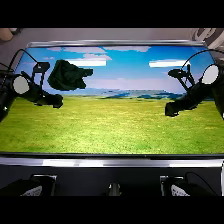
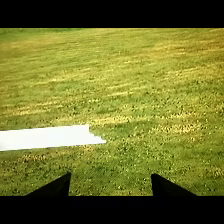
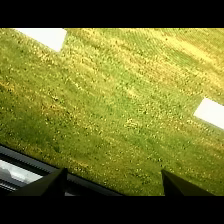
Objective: Fold the shirts.
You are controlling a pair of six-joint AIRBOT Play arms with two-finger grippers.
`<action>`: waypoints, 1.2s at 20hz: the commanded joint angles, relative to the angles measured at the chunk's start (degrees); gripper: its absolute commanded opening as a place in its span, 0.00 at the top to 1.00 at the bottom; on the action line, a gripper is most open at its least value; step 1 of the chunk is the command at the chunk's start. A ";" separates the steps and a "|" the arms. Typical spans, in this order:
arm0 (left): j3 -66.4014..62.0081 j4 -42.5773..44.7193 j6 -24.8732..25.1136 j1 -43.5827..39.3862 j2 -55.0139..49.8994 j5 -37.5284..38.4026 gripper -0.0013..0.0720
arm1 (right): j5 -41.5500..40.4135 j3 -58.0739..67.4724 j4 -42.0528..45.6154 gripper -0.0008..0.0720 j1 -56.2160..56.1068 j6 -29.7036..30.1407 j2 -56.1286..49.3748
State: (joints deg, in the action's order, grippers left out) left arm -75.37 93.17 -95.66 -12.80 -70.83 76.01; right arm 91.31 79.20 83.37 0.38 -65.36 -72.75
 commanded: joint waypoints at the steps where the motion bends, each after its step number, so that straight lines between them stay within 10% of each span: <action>1: 0.02 0.00 0.02 -0.04 0.04 -0.02 0.15 | 0.02 -0.02 0.00 0.15 0.00 0.00 -0.04; 17: 0.02 0.00 0.02 -0.04 0.04 -0.02 0.15 | -7.08 -0.02 0.04 0.15 0.00 0.02 -0.04; 24: 0.15 -1.55 -0.02 -0.09 -0.37 -21.64 0.15 | -18.23 -0.02 0.09 0.15 0.00 0.68 -0.04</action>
State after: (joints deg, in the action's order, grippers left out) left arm -75.24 92.62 -95.66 -12.84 -71.09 64.34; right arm 78.19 79.20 83.42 0.38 -65.14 -72.75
